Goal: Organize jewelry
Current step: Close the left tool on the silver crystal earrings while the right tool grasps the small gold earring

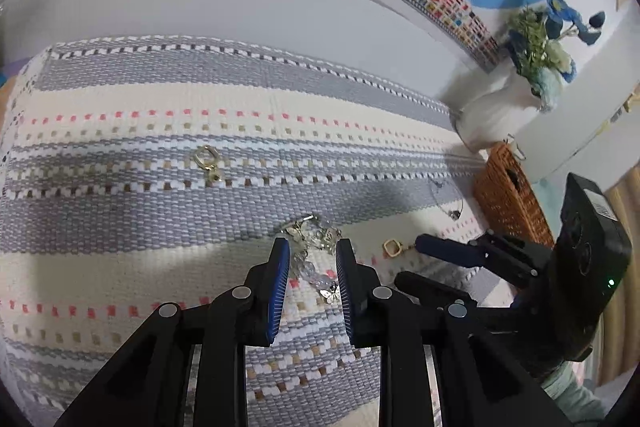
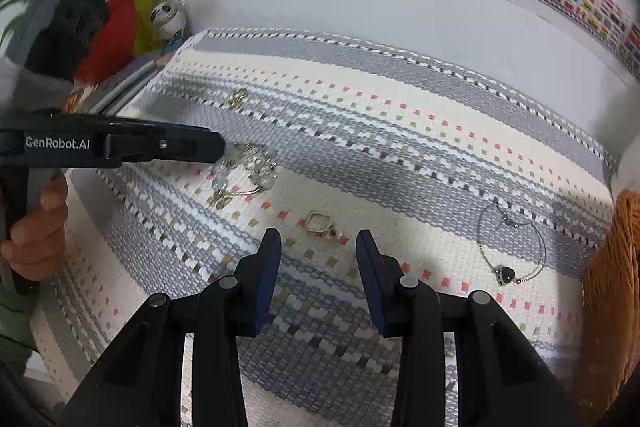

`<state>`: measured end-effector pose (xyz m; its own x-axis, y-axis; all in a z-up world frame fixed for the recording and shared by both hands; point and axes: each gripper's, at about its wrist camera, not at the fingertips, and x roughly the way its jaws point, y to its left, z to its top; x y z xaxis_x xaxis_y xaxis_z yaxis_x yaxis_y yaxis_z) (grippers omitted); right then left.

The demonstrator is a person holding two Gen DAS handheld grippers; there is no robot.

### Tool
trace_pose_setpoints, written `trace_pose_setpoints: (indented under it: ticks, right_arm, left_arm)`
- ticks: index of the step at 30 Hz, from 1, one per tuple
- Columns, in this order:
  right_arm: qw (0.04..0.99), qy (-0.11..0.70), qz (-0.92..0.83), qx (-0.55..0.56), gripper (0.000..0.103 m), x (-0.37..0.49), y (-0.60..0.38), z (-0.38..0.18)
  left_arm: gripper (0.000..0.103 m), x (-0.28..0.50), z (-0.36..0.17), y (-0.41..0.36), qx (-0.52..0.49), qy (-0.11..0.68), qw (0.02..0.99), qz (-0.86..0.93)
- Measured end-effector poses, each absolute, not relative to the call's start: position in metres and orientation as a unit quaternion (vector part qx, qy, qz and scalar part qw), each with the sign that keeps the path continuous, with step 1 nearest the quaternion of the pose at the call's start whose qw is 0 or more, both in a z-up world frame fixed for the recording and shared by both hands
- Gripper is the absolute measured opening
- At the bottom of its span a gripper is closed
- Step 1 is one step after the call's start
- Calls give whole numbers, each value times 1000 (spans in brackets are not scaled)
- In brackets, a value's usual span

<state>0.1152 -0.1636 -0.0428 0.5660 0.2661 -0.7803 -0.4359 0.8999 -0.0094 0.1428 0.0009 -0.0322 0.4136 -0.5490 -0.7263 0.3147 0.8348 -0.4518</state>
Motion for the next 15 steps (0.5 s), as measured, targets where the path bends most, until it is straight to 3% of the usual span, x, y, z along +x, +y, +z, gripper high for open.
trace_pose_setpoints:
  ticks: [6,11,13,15]
  right_arm:
    - [883,419,183,-110,42,121,-161,-45]
    - [884,419,184,-100,34,125,-165,-44]
    - [884,417,183,-107,21,124,-162,-43]
    - [884,414,183,-118,15,122,-159,-43]
  left_arm:
    - [24,148,-38,-2,-120,487,829,-246]
    - [24,151,-41,5,-145,491,823,-247]
    - [25,152,-41,7,-151,492,821,-248]
    - [28,152,-41,6,-150,490,822,-248]
